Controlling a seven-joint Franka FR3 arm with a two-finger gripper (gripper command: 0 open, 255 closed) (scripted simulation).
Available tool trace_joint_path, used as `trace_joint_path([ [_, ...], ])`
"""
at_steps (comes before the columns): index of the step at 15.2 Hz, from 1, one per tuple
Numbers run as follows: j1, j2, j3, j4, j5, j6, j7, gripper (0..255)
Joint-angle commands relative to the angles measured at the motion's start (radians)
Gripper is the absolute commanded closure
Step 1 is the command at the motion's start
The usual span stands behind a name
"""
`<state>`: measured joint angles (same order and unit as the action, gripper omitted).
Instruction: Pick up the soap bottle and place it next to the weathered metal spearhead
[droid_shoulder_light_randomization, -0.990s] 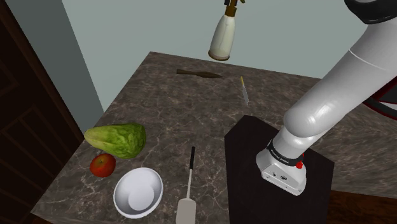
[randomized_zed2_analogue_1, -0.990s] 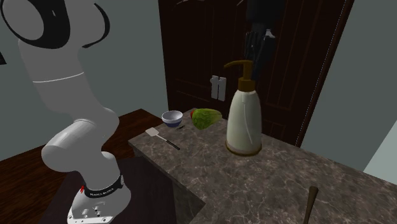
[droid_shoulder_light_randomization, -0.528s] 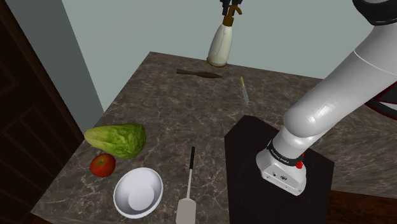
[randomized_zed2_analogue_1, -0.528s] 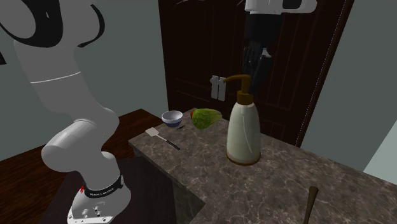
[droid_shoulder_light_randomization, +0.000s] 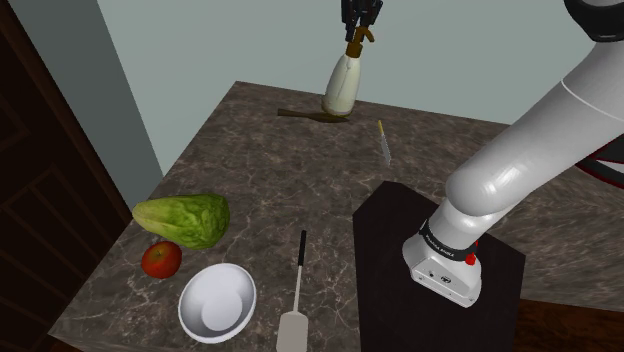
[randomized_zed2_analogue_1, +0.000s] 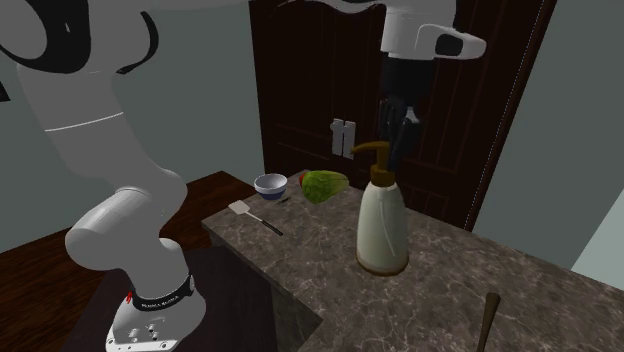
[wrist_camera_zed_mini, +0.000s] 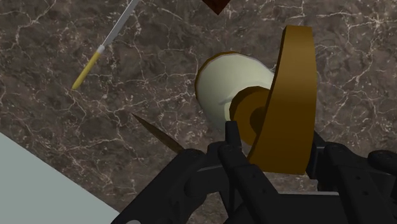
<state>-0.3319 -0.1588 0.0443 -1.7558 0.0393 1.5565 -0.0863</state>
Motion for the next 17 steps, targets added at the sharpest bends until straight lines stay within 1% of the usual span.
trace_joint_path([
  [1,-0.001,-0.005,-0.001,-0.032,0.0,0.029,-0.003,255],
  [17,0.0,-0.017,0.001,-0.262,0.002,0.245,-0.009,255],
])
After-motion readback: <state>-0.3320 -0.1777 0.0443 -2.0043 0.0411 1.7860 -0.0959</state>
